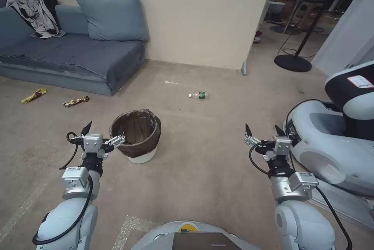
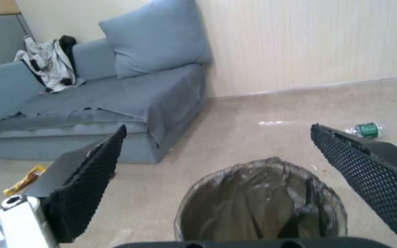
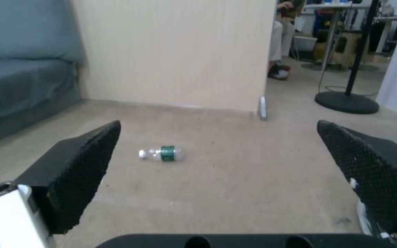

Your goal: Pick up the trash bin, then pick up the garbage from the floor and place it into the trash bin.

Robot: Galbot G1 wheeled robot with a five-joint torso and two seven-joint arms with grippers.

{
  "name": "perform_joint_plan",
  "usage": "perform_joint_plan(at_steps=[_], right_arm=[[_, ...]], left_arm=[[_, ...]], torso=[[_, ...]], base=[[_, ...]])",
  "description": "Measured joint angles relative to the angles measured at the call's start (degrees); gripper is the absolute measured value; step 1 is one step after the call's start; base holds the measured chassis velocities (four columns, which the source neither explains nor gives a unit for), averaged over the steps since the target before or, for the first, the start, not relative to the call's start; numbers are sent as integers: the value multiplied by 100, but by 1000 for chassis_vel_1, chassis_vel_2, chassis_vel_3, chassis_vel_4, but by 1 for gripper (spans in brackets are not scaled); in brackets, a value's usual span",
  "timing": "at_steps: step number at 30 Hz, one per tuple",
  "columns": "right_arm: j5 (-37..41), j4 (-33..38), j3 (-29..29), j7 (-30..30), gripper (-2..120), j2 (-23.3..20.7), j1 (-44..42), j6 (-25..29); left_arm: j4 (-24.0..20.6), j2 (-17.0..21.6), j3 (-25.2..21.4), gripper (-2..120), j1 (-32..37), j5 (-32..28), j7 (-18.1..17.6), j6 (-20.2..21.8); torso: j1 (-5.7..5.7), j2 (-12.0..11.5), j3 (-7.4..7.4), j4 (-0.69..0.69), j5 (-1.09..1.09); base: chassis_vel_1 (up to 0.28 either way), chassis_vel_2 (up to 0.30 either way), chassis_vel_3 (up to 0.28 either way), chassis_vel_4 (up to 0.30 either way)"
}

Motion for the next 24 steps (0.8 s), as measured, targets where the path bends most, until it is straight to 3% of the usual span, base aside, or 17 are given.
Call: perform_joint_plan(at_steps=[24], right_arm=[[-5, 4, -10, 34, 100, 0, 9, 28]], left_arm=[[-66, 19, -33, 100, -15, -87, -9, 63]], torso=[[0, 0, 0, 1, 0]], base=[[-90, 93, 89, -96]])
